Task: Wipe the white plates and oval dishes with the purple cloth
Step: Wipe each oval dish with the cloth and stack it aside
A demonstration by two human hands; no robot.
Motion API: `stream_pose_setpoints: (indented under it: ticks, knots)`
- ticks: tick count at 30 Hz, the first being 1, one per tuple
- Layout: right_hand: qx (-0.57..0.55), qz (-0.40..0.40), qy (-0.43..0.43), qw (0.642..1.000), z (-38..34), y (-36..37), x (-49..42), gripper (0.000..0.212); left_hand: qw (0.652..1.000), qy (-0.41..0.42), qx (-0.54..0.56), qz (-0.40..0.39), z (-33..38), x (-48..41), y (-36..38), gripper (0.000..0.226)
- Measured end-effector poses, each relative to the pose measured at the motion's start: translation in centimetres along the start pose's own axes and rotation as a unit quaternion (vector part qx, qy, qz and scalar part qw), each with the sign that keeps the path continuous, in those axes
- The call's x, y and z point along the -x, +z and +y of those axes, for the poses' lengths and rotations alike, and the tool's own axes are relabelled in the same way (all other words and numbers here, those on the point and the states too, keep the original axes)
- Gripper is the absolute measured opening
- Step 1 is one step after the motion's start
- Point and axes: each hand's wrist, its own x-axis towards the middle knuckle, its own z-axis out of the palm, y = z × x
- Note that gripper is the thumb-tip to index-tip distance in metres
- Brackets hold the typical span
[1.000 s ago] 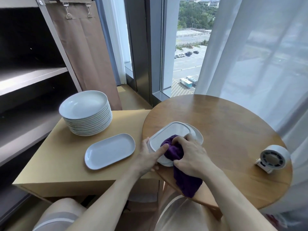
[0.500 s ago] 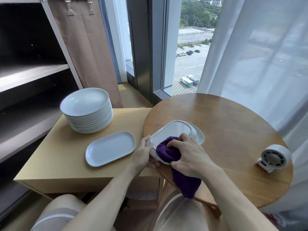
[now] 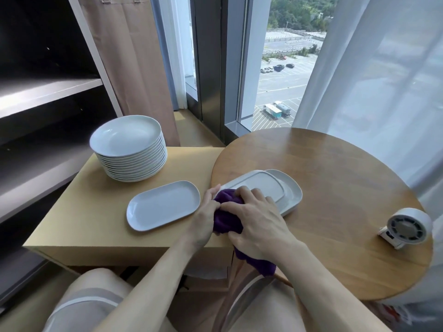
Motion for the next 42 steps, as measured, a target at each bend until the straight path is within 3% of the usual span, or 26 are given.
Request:
stream_pose_setpoints:
  ticks: [4, 7, 14, 20, 24, 27, 34, 38, 42]
  knots:
    - [-0.009, 0.007, 0.017, 1.000, -0.7, 0.4, -0.3, 0.051, 0.995, -0.007, 0.103, 0.006, -0.1, 0.0, -0.5, 0.045]
    - [-0.053, 0.007, 0.046, 0.998, -0.3, 0.1, -0.2, 0.054, 0.990, -0.025, 0.142, -0.004, -0.2, 0.2, -0.3, 0.050]
    - [-0.043, 0.061, 0.086, 0.993, 0.3, -0.9, -0.1, 0.048, 0.990, -0.020, 0.131, -0.053, -0.4, 1.1, 0.1, 0.055]
    - [-0.187, 0.129, 0.116, 0.967, 1.5, -1.5, 0.0, 0.047, 0.976, 0.008, 0.164, -0.141, 0.1, 1.2, -0.2, 0.055]
    - [-0.245, 0.153, 0.123, 0.950, 2.7, -2.6, 0.0, 0.044, 0.982, 0.031, 0.129, -0.137, -0.3, 1.7, 0.6, 0.051]
    - [-0.232, 0.129, 0.086, 0.960, 2.6, -3.1, 0.0, 0.046, 0.990, 0.074, 0.066, -0.097, -0.4, 2.0, 1.7, 0.051]
    - [-0.090, 0.085, 0.011, 0.992, 1.0, -3.7, -0.4, 0.055, 0.987, 0.149, -0.012, -0.058, 0.4, 2.2, 2.5, 0.062]
    - [-0.062, 0.105, 0.038, 0.992, 0.0, -2.6, -0.5, 0.059, 0.985, 0.159, -0.039, -0.048, 0.7, 2.1, 2.0, 0.058]
    - [-0.123, 0.155, 0.089, 0.976, 0.2, -2.2, -0.7, 0.061, 0.983, 0.163, -0.055, -0.059, 0.9, 2.1, 1.5, 0.053]
